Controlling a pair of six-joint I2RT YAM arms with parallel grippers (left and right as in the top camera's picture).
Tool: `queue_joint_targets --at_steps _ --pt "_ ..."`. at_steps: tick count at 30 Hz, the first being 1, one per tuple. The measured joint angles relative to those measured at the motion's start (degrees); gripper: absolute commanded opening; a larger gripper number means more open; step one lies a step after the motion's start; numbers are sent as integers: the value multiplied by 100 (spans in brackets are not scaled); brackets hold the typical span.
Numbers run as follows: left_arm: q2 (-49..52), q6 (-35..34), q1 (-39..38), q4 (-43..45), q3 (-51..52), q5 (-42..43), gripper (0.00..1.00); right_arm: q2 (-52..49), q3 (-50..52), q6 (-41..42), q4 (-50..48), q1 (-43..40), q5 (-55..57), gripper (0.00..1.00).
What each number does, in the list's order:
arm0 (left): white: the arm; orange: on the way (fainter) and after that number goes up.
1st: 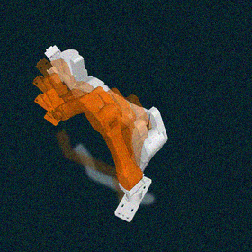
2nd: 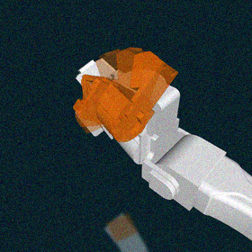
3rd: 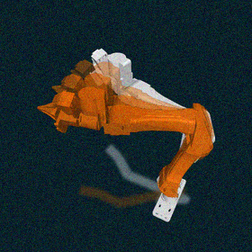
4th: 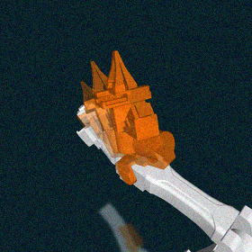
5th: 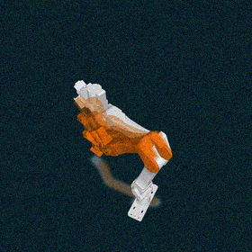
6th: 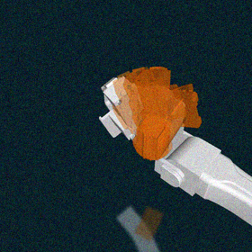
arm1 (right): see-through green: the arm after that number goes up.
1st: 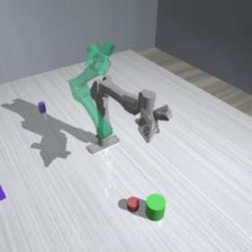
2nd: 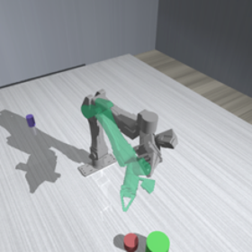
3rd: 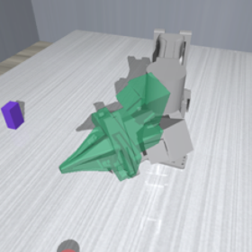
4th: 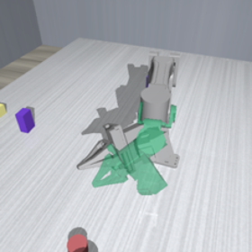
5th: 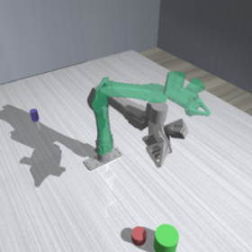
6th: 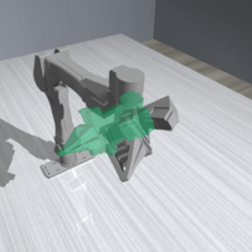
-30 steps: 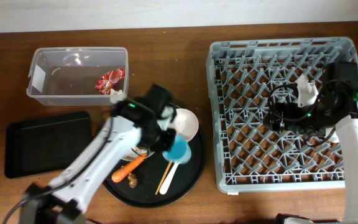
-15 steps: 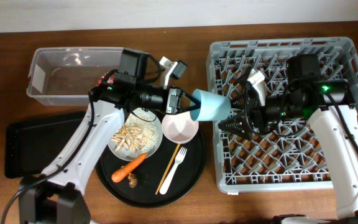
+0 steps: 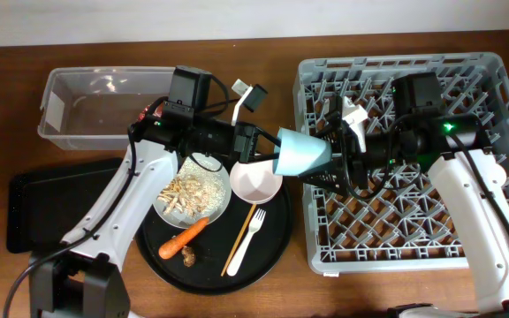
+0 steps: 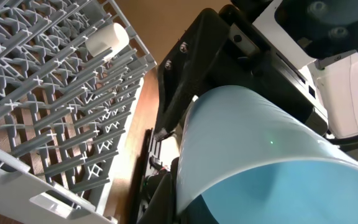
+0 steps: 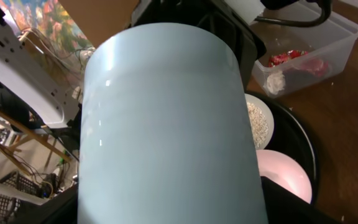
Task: Sort waste into correct bins and load items into the dishwasher rack
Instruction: 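Hand the blue cup to the right gripper and place it in the rack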
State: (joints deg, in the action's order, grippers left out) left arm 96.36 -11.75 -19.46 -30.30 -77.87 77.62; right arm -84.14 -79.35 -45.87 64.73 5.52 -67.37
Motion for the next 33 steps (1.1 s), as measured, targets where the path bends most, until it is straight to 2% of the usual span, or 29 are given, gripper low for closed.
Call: queue_joint_targets --at_steps 2,4,6,7,8,11,12,14,15,17,19,24,27,33 --pt "0 0 0 0 0 -4 0 0 2 0 -44 0 -26 76" --pt "0 -2 4 0 0 -13 0 0 2 -17 -81 2 -46 67" --pt "0 -2 17 -2 0 -44 0 0 0 -55 -103 4 -72 64" --pt "0 2 28 -4 0 -42 4 0 2 -59 -116 7 -70 61" --pt "0 17 31 -4 0 -39 9 0 2 -57 -118 7 -70 61" --pt "0 39 31 -24 0 -157 31 0 0 -39 -144 4 -63 49" --pt "0 35 24 -39 0 -256 34 0 2 -44 -151 7 -63 46" --pt "0 33 26 -76 0 -498 53 0 0 -33 -157 4 -31 45" --pt "0 31 26 -175 0 -638 66 0 0 22 -160 2 76 39" --pt "0 50 39 -527 -7 -1244 75 -2 0 378 -208 -74 505 37" --pt "0 92 37 -1095 -20 -2074 77 -4 0 1016 -175 -417 1196 38" --pt "0 146 55 -2546 -24 -4946 77 -20 -463 2592 339 -1604 3220 36" --pt "0 149 55 -2811 -24 -5733 77 -20 -660 3351 334 -2164 4417 36" --pt "-4 149 55 -2887 -24 -6426 77 -391 -680 4470 269 -2887 6387 36"
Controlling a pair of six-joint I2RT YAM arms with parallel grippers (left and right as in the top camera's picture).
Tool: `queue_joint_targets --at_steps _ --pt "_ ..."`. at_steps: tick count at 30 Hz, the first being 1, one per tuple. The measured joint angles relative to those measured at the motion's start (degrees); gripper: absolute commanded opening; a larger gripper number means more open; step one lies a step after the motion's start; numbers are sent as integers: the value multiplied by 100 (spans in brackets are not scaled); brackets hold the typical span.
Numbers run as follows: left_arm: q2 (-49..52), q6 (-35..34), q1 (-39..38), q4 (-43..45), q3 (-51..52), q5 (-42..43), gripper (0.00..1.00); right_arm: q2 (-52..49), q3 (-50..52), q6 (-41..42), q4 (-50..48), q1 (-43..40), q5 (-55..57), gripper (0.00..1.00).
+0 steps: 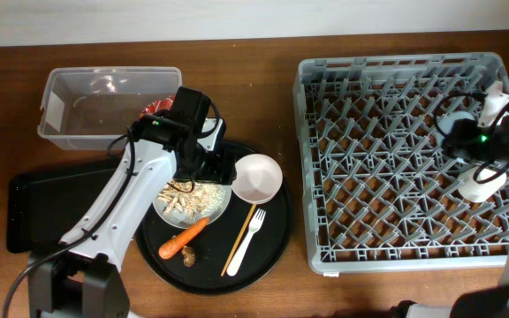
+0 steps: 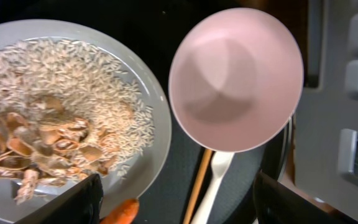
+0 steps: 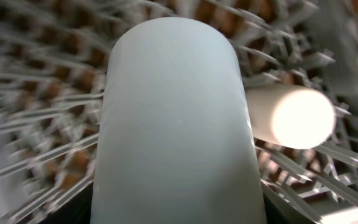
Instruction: Sort waste into correct bins and load items into the dishwasher rack
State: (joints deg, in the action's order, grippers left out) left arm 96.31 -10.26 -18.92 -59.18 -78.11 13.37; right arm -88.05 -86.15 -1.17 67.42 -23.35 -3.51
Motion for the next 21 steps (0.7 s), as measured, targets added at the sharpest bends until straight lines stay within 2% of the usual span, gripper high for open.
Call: queue_joint_targets --at_steps 3,5,6,8,9,19,21 --pt "-48 0 0 -42 0 -146 77 -479 0 245 -68 -157 380 37" --pt "-68 0 0 -68 0 -186 77 -691 0 323 -66 -192 520 46" --pt "-70 0 0 -72 0 -186 77 -761 0 358 -66 -199 562 56" --pt "-74 0 0 -85 0 -188 77 -975 0 415 -66 -212 634 93" --pt "-74 0 0 -85 0 -190 77 -1049 0 409 -66 -212 654 99" --pt "-74 0 0 -85 0 -212 78 -1176 0 437 -85 -219 -122 99" --pt "-74 0 0 -87 0 -212 82 -1176 0 437 76 -219 -481 99"
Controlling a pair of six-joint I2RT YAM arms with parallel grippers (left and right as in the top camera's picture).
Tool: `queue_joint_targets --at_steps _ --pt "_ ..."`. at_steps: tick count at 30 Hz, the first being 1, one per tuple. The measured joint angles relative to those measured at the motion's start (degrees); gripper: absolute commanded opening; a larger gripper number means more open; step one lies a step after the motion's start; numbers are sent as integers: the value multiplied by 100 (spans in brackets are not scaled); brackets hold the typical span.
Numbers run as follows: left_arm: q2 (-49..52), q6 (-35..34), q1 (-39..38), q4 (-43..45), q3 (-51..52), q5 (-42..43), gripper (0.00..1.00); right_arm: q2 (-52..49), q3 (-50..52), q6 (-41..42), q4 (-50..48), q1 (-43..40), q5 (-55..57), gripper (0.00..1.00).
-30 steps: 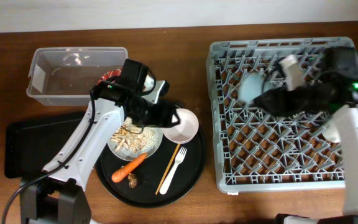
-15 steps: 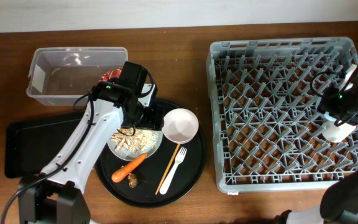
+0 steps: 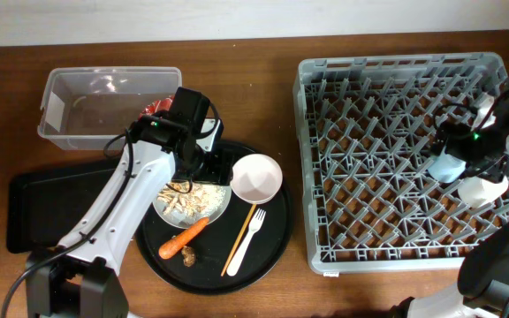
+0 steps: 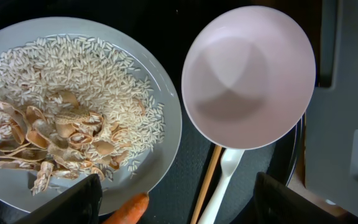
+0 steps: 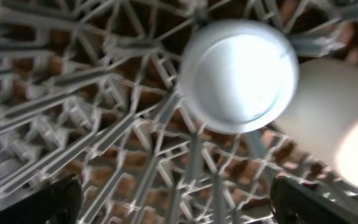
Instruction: Sort waste into correct bins and load items into the dishwasher rack
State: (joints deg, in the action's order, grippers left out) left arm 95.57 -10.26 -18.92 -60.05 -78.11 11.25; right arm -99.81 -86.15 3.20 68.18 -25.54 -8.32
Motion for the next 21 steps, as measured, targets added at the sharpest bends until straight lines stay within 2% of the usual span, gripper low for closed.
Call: queue_joint_targets --at_steps 5,8,10,12,14,17,19,21 --pt "0 17 0 0 0 -17 83 22 0 -245 439 282 -841 99" --pt "0 -7 4 -4 0 -17 83 450 0 -455 470 1263 -1045 99" --pt "0 -74 74 -17 0 -17 83 817 -11 -520 358 2094 -1091 94" --pt "0 -195 227 -66 0 -39 83 1029 -33 -542 179 2933 -1150 80" --pt "0 -470 520 -245 0 -140 83 1003 -44 -538 -205 3910 -1099 77" --pt "-9 -726 1169 -503 0 -212 84 748 -46 -326 -859 4909 -627 71" --pt "-11 -802 1624 -656 0 -267 84 173 -50 -96 -1296 5504 -197 62" --pt "-11 -807 1676 -684 0 -275 84 -208 -68 151 -1622 5611 120 58"
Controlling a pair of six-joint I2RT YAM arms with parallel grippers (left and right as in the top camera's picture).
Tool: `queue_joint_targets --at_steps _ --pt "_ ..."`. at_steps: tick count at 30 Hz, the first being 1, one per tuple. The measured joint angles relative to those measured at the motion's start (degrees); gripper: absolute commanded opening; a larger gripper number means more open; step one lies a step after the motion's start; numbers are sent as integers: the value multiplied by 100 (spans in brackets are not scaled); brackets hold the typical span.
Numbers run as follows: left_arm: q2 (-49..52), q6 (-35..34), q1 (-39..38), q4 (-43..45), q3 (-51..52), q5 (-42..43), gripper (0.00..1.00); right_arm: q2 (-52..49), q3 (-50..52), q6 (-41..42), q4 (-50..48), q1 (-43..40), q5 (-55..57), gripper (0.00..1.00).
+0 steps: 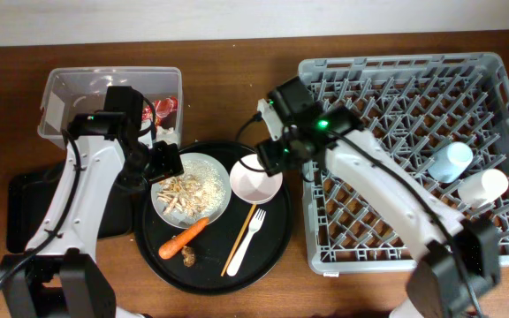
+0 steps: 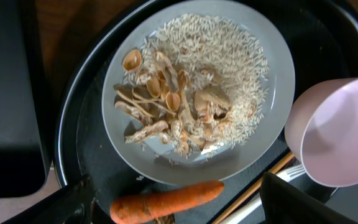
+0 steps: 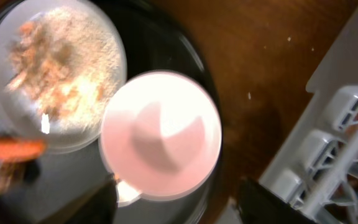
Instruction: Sort waste into correct bins and load items into the dishwasher rack
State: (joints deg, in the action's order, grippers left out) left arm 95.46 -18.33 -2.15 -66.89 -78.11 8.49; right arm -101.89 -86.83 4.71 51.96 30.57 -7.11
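Note:
A pink bowl (image 1: 257, 180) sits on the round black tray (image 1: 277, 243) beside a grey plate of rice and shells (image 1: 193, 190). My right gripper (image 1: 274, 157) hangs open just above the bowl (image 3: 160, 134), one finger on each side of its near rim. My left gripper (image 1: 155, 164) is open over the plate's left edge; in its wrist view the plate (image 2: 197, 93) lies ahead and a carrot (image 2: 166, 202) lies between the fingers. A light blue cup (image 1: 449, 162) and a white cup (image 1: 482, 187) stand in the grey rack (image 1: 396, 230).
A clear plastic bin (image 1: 60, 115) holding a red wrapper stands at the back left, and a flat black tray (image 1: 25, 212) lies at the left. A white fork (image 1: 247, 237), a chopstick (image 1: 239, 240) and a brown scrap (image 1: 188, 256) lie on the round tray.
My right gripper has gone from the rack's right side, by the blue cup, to above the pink bowl. My left gripper has shifted left, from over the bowl and plate to the plate's left edge.
The blue cup was between both grippers at the rack's left edge. Then the right gripper had it over the rack's right side and the left was back over the plate. Then the cup stood in the rack, released. Now both grippers are open over the tray.

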Motion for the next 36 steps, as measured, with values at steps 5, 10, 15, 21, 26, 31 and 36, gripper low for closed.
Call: queue_joint_targets --at_steps 5,10,15,21,26,31,36 --pt "0 -17 4 0 0 0 84 -1108 0 409 -197 24 476 40" --pt "-2 -17 4 0 0 2 84 -1493 0 472 -190 24 562 4" --pt "-2 -17 4 -13 0 2 84 -1370 -31 518 -2 24 649 4" --pt "-2 -17 4 -63 0 0 84 -166 -1473 516 1290 -144 2227 4" --pt "-2 -17 4 -63 0 -17 84 817 -1840 516 957 -1523 4710 4" --pt "-9 -17 4 -48 0 -46 84 -181 -1836 509 76 -3073 6301 4" --pt "-11 -17 4 24 0 -42 84 -1766 -1827 481 -407 -3606 7630 4"
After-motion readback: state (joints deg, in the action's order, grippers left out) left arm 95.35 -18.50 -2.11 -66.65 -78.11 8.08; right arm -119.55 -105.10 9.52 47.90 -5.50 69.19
